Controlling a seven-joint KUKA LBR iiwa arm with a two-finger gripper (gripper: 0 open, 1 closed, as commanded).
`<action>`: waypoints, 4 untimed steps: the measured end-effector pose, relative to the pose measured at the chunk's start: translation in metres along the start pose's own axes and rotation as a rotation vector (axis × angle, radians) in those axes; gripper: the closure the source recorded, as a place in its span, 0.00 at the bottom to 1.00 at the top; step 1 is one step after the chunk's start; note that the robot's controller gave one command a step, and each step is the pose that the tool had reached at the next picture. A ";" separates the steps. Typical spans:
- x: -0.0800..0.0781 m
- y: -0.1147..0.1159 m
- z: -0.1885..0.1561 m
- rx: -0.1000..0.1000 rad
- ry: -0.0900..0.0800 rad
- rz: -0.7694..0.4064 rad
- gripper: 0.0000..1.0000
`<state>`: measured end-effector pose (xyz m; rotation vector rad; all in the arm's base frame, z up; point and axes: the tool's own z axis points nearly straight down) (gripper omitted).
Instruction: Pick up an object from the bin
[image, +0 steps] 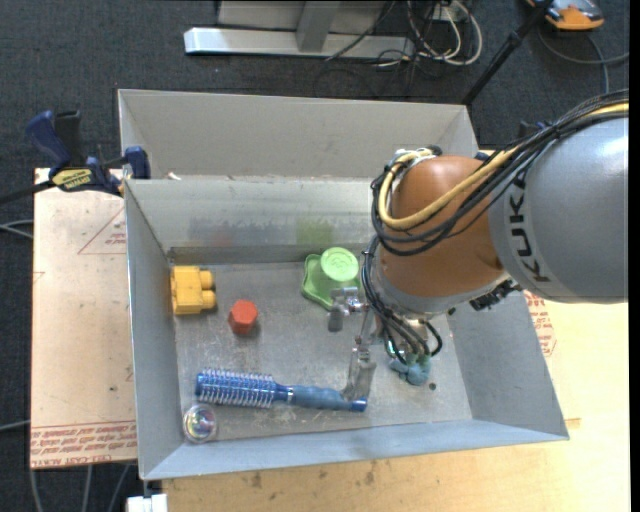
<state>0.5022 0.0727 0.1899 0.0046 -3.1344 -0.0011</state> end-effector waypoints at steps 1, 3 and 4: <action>0.005 0.047 0.122 0.000 -0.010 -0.186 0.00; 0.001 0.026 -0.006 0.001 -0.015 -0.191 1.00; -0.004 -0.005 -0.066 0.004 -0.013 -0.616 1.00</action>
Offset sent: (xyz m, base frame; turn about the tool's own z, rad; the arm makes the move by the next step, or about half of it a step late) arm -0.0069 0.0456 -0.1199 -0.1847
